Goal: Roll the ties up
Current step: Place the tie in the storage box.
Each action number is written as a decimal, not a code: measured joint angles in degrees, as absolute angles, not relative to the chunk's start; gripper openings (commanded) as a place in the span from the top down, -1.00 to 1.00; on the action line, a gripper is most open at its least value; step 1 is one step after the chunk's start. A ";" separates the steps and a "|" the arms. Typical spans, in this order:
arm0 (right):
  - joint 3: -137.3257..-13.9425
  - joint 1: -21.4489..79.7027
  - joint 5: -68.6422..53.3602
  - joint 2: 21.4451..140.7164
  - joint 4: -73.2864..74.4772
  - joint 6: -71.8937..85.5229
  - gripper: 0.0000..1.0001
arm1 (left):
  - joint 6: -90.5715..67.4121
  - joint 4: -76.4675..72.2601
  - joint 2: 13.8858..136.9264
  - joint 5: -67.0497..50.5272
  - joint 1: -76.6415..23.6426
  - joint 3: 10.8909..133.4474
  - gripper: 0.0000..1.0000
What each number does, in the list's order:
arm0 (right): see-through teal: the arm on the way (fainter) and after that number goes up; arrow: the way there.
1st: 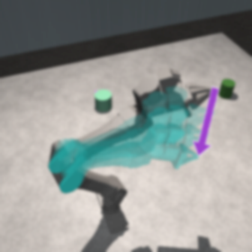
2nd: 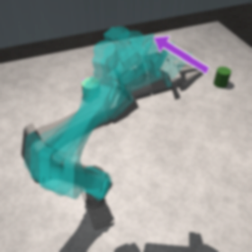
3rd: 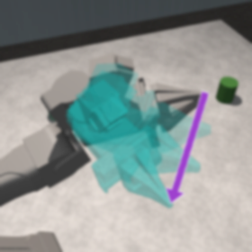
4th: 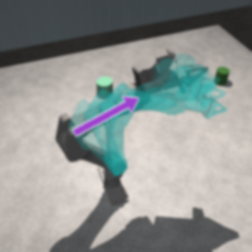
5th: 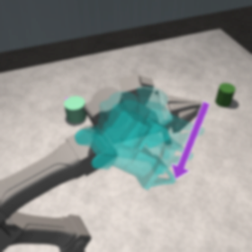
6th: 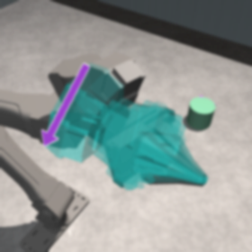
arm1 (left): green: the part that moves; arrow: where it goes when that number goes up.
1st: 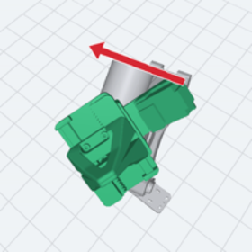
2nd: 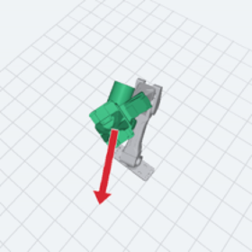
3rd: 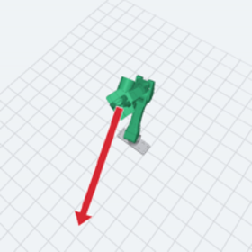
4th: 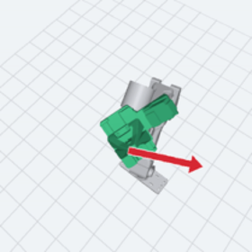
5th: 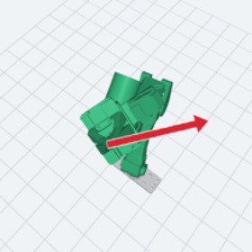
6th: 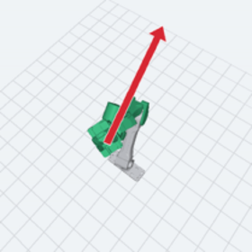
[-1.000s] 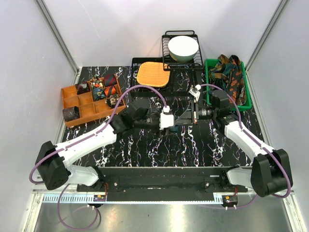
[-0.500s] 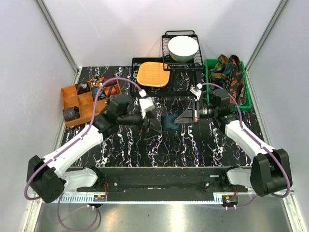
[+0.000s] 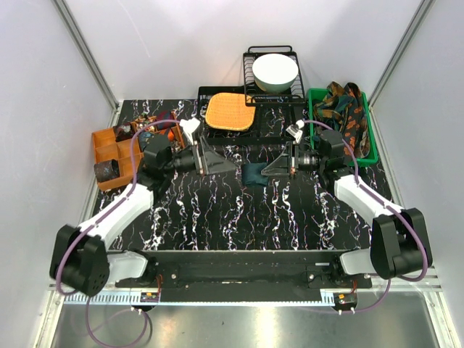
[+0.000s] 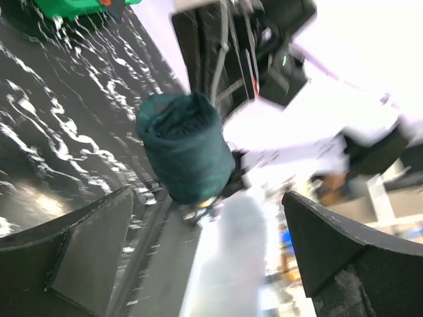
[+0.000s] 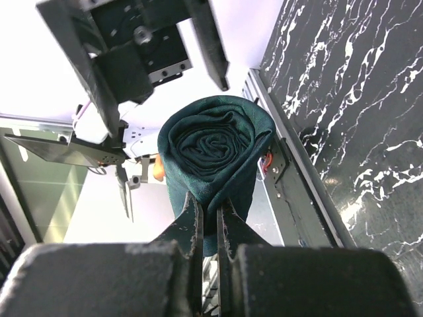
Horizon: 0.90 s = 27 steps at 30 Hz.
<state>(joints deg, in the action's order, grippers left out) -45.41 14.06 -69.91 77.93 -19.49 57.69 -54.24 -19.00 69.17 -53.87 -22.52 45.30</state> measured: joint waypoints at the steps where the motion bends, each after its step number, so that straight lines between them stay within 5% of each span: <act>1: -45.41 14.02 -69.91 78.19 -20.23 58.39 1.00 | -57.36 -20.78 70.41 -53.93 -22.11 45.25 -0.97; 27: -45.41 15.25 -69.47 80.01 -29.91 65.65 1.00 | -71.33 -33.50 80.97 -53.74 -29.65 46.78 -0.90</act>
